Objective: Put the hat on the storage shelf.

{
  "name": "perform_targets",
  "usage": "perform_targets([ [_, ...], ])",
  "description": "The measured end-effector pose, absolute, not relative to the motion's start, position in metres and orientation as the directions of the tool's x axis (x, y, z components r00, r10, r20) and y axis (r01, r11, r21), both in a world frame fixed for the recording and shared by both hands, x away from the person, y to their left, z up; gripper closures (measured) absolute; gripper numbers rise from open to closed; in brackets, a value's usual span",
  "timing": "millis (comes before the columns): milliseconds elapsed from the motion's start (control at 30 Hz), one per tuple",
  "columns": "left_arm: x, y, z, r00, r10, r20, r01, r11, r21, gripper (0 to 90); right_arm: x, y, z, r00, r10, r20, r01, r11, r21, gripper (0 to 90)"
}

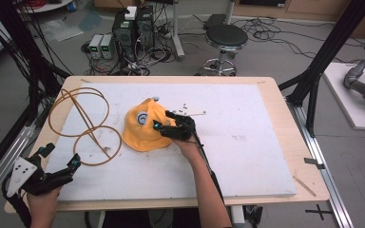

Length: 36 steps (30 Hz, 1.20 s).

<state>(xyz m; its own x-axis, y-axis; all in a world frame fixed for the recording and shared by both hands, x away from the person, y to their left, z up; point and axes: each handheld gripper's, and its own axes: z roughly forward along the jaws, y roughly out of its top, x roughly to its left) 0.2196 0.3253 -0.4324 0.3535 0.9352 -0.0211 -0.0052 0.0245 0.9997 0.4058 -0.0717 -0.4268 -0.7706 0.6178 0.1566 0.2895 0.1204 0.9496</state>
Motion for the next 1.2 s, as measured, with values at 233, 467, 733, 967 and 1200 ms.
perform_targets([
  [233,0.219,0.325,-0.432,0.352,0.936,-0.021,-0.007,0.025,1.0,6.2,0.404,-0.07,-0.426,-0.785,0.606,0.125,0.275,0.161,0.948,68.0],
  [467,0.219,0.325,-0.432,0.351,0.936,-0.021,-0.007,0.025,1.0,6.2,0.401,-0.069,-0.423,-0.77,0.633,0.082,0.259,0.192,0.947,85.4],
  [733,0.218,0.326,-0.432,0.35,0.936,-0.019,-0.006,0.023,1.0,6.2,0.395,-0.067,-0.416,-0.753,0.657,0.02,0.205,0.205,0.957,87.3],
  [967,0.218,0.324,-0.433,0.353,0.935,-0.016,-0.006,0.019,1.0,6.2,0.388,-0.073,-0.397,-0.735,0.677,-0.032,0.125,0.182,0.975,87.3],
  [1200,0.218,0.324,-0.432,0.354,0.935,-0.015,-0.007,0.019,1.0,6.2,0.383,-0.077,-0.379,-0.728,0.684,-0.036,0.081,0.139,0.987,87.3],
])
